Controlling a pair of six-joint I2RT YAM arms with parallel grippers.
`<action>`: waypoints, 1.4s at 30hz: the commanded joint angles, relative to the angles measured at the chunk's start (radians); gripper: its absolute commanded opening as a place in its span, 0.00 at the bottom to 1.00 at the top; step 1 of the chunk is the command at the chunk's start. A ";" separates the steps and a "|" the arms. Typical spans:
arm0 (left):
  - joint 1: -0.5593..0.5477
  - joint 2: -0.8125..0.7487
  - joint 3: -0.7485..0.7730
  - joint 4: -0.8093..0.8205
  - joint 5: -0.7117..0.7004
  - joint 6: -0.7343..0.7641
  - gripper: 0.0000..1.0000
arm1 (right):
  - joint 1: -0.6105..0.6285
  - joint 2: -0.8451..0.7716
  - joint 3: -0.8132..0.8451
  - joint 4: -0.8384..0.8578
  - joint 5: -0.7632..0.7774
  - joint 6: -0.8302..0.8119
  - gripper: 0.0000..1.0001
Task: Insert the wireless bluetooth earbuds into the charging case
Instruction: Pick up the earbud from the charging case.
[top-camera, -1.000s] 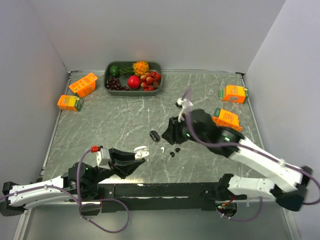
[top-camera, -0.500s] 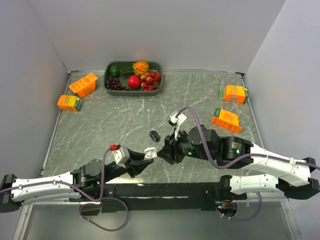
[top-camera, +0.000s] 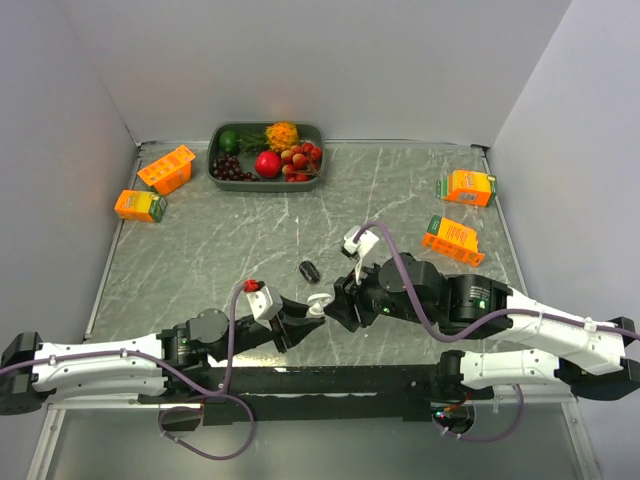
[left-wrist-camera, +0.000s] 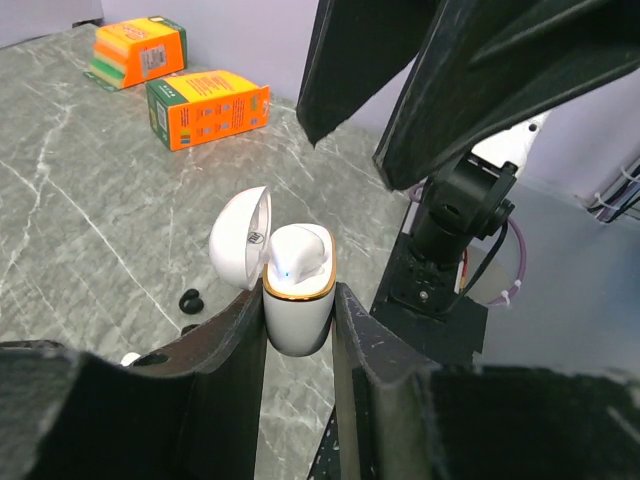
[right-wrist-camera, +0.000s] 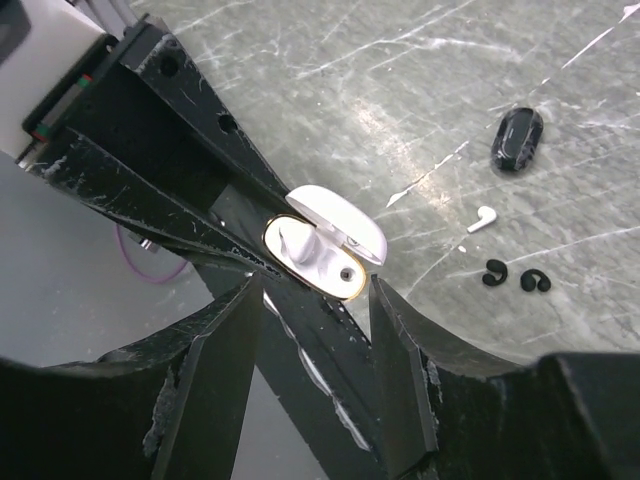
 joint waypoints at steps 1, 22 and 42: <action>-0.016 -0.006 0.019 0.082 0.012 -0.033 0.01 | 0.007 -0.050 0.038 -0.004 0.024 -0.018 0.58; -0.035 0.056 0.036 0.128 0.041 -0.034 0.01 | 0.006 0.053 0.061 0.005 -0.007 -0.053 0.58; -0.036 -0.004 -0.004 0.119 -0.008 -0.034 0.01 | 0.007 0.067 0.097 -0.004 -0.060 -0.014 0.53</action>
